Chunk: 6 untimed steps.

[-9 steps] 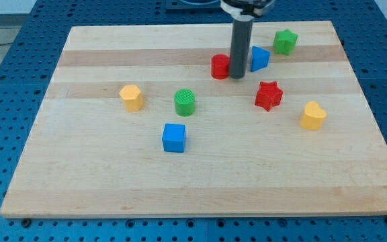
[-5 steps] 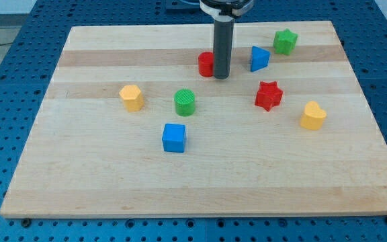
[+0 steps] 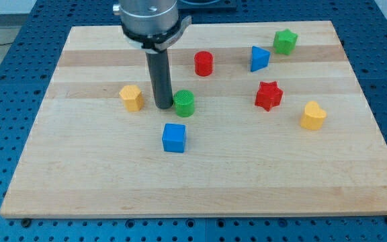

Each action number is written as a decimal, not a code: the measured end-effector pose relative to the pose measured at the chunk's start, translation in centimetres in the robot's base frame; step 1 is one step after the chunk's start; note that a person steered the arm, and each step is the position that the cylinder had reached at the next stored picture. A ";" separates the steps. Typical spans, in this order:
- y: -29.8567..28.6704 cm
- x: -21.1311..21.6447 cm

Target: Push the green circle to the bottom of red circle

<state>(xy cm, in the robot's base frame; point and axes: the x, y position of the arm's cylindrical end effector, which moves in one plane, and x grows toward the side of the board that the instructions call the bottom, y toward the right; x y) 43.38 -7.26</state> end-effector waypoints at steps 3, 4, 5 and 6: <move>3.1 0.6; 3.3 -0.5; 3.3 -0.8; 4.1 -0.8</move>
<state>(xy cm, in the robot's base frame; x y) 42.54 -3.20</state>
